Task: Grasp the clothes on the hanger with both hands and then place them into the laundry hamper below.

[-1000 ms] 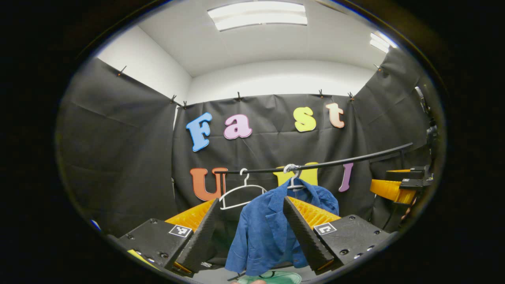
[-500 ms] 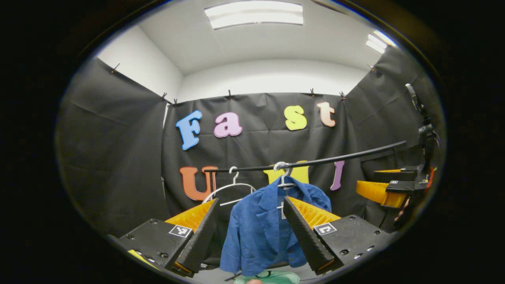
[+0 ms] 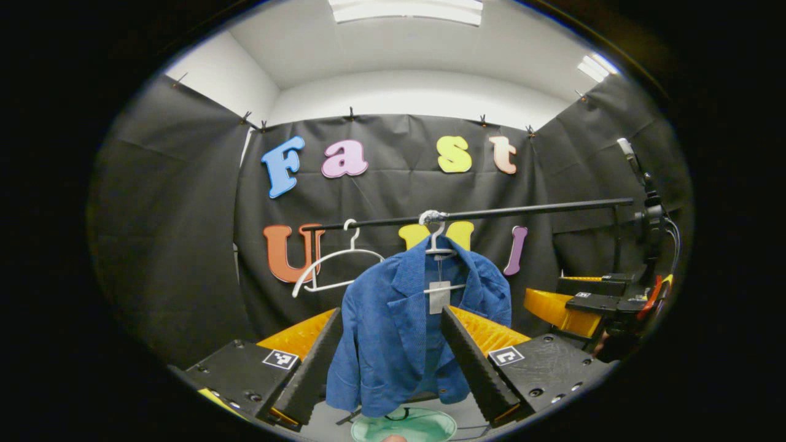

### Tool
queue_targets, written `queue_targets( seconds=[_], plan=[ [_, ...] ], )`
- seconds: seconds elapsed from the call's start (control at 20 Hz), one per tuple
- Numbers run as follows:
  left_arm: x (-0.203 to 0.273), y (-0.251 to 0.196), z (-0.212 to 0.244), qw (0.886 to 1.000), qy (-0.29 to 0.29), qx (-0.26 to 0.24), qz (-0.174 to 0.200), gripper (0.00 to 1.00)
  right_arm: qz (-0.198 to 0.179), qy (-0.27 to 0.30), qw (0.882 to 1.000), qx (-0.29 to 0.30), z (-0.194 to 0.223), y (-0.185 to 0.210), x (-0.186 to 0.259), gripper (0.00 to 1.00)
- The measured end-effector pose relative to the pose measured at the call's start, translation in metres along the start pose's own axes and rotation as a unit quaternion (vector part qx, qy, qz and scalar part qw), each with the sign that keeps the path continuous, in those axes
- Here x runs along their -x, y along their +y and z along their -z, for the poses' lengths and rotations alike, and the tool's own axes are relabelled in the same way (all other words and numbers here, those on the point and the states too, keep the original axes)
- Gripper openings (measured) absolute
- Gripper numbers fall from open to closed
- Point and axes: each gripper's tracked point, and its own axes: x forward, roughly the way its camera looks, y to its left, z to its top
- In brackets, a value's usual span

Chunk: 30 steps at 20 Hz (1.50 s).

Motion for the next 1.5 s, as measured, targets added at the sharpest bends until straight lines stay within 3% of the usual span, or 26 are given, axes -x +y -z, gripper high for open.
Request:
queue_targets(
  seconds=[0.3, 0.75, 1.15, 1.5],
  plan=[
    [-0.042, -0.007, 0.030, 1.000, 0.021, 0.013, -0.009, 0.97, -0.009, 0.030, 0.999, -0.008, 0.019, -0.016, -0.063, 1.00],
    [-0.116, -0.026, 0.071, 0.997, 0.069, 0.027, 0.008, 0.96, -0.023, 0.078, 0.997, -0.017, 0.047, -0.026, -0.152, 1.00],
    [-0.177, -0.028, 0.106, 0.993, 0.105, 0.052, 0.014, 0.97, -0.039, 0.116, 0.992, -0.019, 0.067, -0.022, -0.197, 1.00],
    [-0.213, -0.021, 0.127, 0.989, 0.126, 0.076, 0.006, 1.00, -0.013, 0.143, 0.989, -0.033, 0.082, -0.033, -0.223, 1.00]
  ],
)
